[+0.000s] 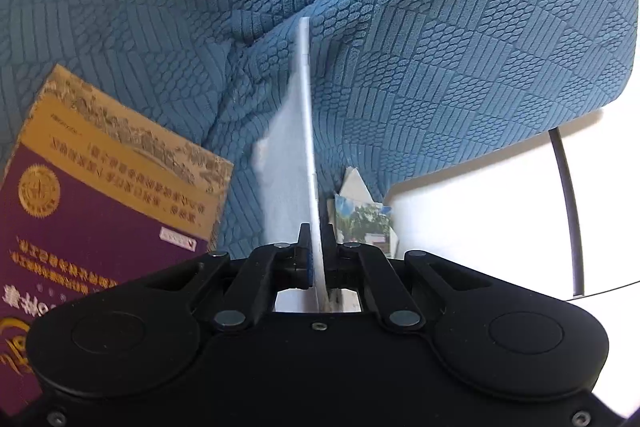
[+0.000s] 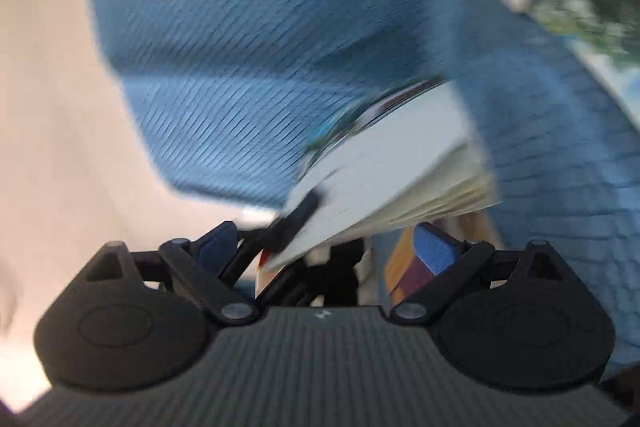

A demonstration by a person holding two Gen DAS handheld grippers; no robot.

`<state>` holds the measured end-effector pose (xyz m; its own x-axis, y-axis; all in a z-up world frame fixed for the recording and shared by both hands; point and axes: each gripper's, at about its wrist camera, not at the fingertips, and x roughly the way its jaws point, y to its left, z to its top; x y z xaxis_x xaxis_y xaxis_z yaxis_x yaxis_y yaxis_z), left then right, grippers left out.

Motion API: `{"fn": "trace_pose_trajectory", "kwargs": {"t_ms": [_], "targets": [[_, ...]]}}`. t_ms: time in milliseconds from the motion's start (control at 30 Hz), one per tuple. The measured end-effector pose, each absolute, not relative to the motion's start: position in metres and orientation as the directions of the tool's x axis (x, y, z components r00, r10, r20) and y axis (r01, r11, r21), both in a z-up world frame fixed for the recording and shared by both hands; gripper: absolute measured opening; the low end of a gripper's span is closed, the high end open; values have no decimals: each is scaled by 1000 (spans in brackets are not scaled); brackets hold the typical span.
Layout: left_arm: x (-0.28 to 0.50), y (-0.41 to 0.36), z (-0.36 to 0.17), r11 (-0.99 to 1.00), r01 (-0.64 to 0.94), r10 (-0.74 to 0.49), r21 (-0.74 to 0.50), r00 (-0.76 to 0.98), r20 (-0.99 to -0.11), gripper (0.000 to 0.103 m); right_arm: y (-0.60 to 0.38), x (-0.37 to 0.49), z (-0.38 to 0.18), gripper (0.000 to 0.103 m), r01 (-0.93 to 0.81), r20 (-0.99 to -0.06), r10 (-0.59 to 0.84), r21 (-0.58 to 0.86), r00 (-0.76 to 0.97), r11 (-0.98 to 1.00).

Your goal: Organize objects

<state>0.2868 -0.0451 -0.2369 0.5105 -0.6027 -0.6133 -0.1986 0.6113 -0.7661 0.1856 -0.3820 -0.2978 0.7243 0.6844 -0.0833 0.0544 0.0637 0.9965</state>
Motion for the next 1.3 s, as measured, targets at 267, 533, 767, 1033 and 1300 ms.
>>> {"fn": "trace_pose_trajectory", "kwargs": {"t_ms": [267, 533, 767, 1033, 1300], "targets": [[276, -42, -228, 634, -175, -592, -753, 518, -618, 3, -391, 190, -311, 86, 123, -130, 608, 991, 783, 54], [258, -27, -226, 649, -177, -585, -740, 505, -634, 3, -392, 186, -305, 16, 239, -367, 539, 926, 758, 293], [241, -6, -208, 653, -161, -587, -740, 510, -629, 3, -374, 179, -267, 9, 175, -416, 509, 874, 753, 454], [226, 24, -168, 664, -99, -590, -741, 539, -602, 3, -349, 167, -195, 7, 49, -404, 493, 808, 771, 587], [204, 59, -151, 647, -74, -609, -759, 548, -573, 4, -322, 153, -130, 6, -67, -373, 488, 737, 789, 672]]}}
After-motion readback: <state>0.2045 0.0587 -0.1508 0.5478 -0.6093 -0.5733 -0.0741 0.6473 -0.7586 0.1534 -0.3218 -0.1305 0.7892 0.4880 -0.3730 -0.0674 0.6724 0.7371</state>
